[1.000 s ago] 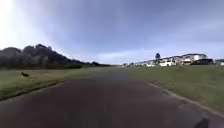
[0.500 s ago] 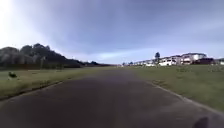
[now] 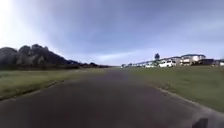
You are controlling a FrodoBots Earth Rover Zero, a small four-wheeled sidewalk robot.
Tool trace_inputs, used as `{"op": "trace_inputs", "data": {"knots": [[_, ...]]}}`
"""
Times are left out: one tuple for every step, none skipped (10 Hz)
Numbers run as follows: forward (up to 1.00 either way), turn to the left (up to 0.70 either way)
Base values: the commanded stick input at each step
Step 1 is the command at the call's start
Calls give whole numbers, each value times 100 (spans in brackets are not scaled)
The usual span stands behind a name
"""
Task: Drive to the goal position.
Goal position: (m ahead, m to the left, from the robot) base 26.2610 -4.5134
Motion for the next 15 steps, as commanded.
{"op": "trace_inputs", "data": {"knots": [[100,0],[100,0],[100,0],[100,0],[100,0],[100,0],[100,0],[100,0],[100,0],[100,0],[100,0],[100,0],[100,0],[100,0],[100,0]]}}
